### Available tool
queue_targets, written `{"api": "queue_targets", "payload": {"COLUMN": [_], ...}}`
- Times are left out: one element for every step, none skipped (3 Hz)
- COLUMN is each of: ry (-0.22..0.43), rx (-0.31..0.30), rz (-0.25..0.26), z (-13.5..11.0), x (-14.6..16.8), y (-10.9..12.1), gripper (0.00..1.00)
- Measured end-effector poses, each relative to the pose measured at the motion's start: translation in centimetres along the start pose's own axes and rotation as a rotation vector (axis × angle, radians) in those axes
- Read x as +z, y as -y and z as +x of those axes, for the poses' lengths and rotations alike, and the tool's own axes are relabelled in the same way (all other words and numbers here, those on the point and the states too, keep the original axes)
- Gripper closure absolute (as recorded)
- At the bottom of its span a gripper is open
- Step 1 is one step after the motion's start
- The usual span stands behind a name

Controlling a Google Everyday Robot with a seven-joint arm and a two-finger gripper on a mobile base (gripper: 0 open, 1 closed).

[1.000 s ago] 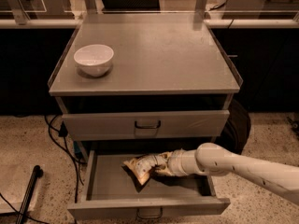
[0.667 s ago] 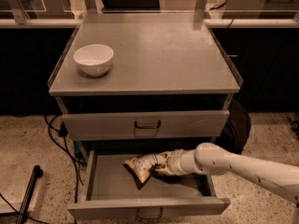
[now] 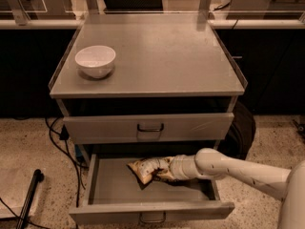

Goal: Place brown chip bag into middle drawer

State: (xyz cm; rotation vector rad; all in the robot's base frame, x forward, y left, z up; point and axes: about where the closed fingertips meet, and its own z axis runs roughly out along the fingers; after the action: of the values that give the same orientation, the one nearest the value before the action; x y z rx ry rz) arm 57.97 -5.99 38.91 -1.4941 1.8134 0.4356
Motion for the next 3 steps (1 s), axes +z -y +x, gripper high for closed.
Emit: {"api": "queue_targets", "payload": {"ry": [0.0,0.0,0.0], "rx": [0.0,0.0,0.0], "rz": [0.0,0.0,0.0], "z": [0.0,0.0,0.0], "x": [0.0,0.01,0.01], "y": [0.0,0.0,-0.01], "gripper": [0.73,0.5,0.27]}}
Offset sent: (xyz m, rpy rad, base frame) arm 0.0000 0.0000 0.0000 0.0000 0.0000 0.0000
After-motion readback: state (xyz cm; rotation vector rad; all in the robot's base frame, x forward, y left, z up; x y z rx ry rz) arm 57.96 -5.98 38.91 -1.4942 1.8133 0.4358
